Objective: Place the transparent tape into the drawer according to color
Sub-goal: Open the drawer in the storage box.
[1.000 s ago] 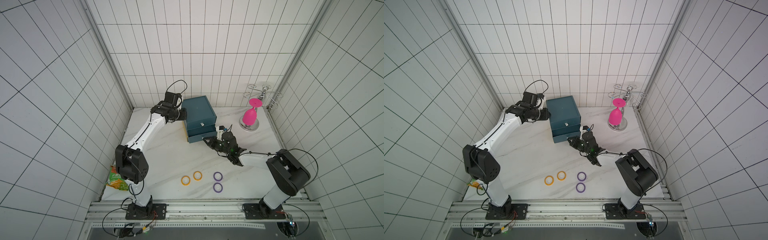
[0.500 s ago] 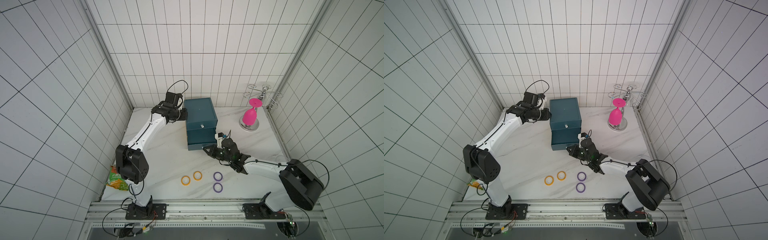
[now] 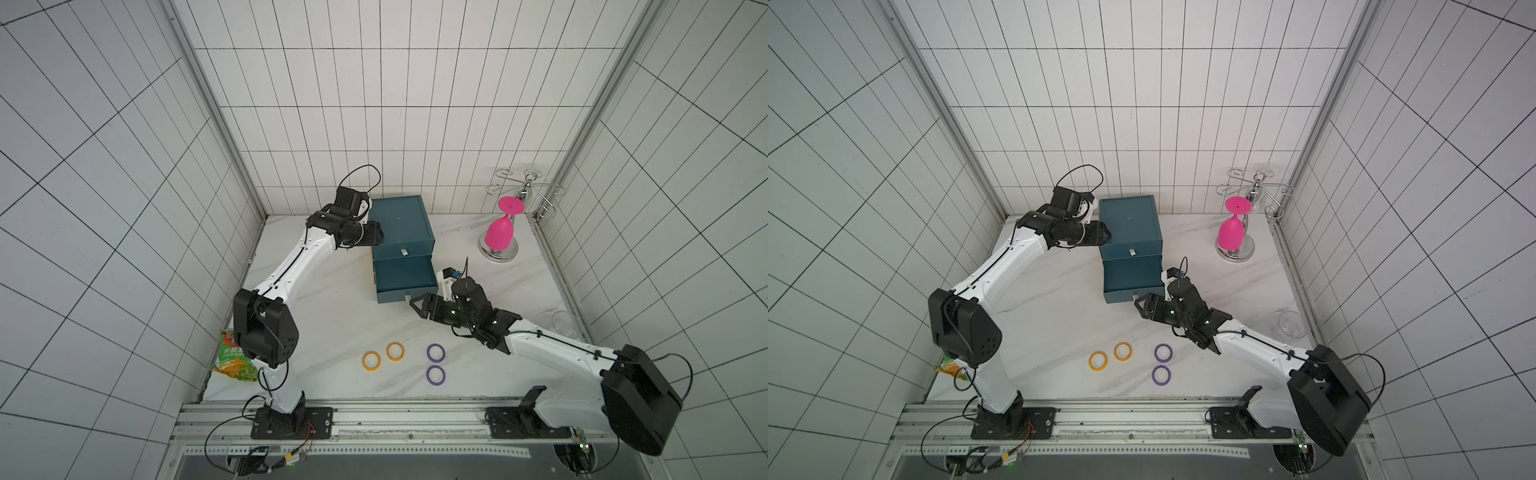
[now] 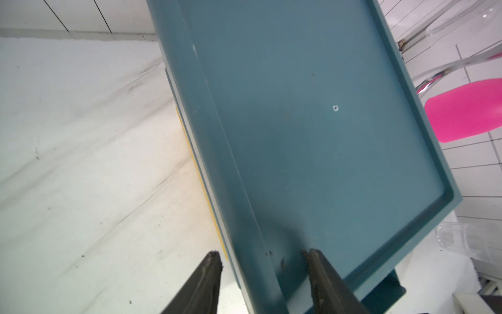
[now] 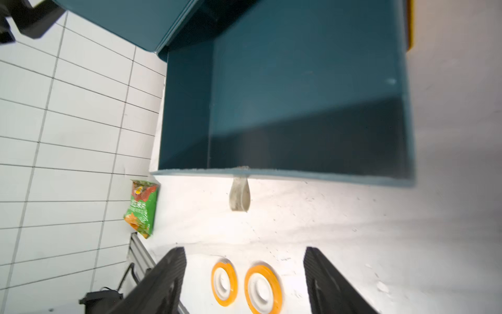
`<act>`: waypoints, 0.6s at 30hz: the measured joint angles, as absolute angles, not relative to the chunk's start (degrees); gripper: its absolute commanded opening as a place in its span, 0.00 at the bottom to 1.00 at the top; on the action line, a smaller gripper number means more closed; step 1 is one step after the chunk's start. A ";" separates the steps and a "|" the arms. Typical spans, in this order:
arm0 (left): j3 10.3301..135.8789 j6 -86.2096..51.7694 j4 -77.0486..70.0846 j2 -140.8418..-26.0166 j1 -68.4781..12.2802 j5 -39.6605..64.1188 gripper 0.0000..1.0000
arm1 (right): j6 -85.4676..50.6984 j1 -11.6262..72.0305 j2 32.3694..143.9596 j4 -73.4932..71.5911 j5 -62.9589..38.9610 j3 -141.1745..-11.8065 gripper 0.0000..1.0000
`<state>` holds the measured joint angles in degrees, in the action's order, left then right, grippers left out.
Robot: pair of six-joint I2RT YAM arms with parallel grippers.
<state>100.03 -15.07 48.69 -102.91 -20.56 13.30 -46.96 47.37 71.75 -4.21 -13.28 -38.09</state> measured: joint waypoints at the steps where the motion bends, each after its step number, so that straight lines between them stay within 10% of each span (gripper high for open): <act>1: 99.26 -15.33 48.71 -102.24 -20.47 13.47 0.65 | -45.76 47.37 71.09 -1.54 -13.30 -38.76 0.80; 18: 70.00 -20.82 40.25 -77.34 -14.02 19.75 0.88 | -29.65 47.40 74.74 34.98 -12.64 -45.56 0.71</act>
